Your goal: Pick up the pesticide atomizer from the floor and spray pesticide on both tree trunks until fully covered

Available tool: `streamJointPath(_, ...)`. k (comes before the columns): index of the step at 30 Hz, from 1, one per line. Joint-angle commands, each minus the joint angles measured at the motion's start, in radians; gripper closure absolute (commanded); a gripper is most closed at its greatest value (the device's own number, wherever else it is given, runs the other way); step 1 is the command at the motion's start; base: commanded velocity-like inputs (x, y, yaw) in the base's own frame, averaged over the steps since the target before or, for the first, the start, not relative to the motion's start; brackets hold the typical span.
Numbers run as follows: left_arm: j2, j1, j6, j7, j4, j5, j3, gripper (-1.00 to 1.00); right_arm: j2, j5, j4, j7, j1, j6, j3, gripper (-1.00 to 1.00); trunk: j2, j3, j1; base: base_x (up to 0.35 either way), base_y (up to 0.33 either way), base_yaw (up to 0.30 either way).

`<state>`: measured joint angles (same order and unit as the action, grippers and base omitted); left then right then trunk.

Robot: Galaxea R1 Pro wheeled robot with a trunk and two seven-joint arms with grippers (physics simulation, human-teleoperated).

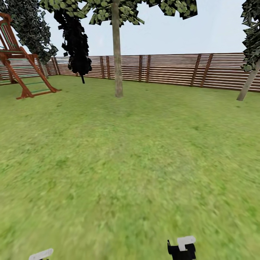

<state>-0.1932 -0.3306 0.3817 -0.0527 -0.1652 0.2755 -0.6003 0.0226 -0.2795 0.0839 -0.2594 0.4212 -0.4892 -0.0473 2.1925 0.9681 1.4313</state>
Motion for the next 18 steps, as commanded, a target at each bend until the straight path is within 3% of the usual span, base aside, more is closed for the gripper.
streamJointPath(1, 0.0, -0.001, 0.003, -0.006, 0.001, 0.005, -0.009, 1.0, 0.0, -0.011, -0.001, -0.006, 0.001, -0.002, -0.005, -1.0, 0.0, 0.001, 0.0, 0.338, 0.0, 0.0)
streamJointPath(18, 0.0, -0.001, 0.003, -0.006, 0.0, 0.005, -0.009, 1.0, 0.001, -0.01, -0.001, -0.006, 0.0, -0.002, -0.005, -1.0, 0.0, 0.001, 0.0, 0.338, 0.0, 0.0)
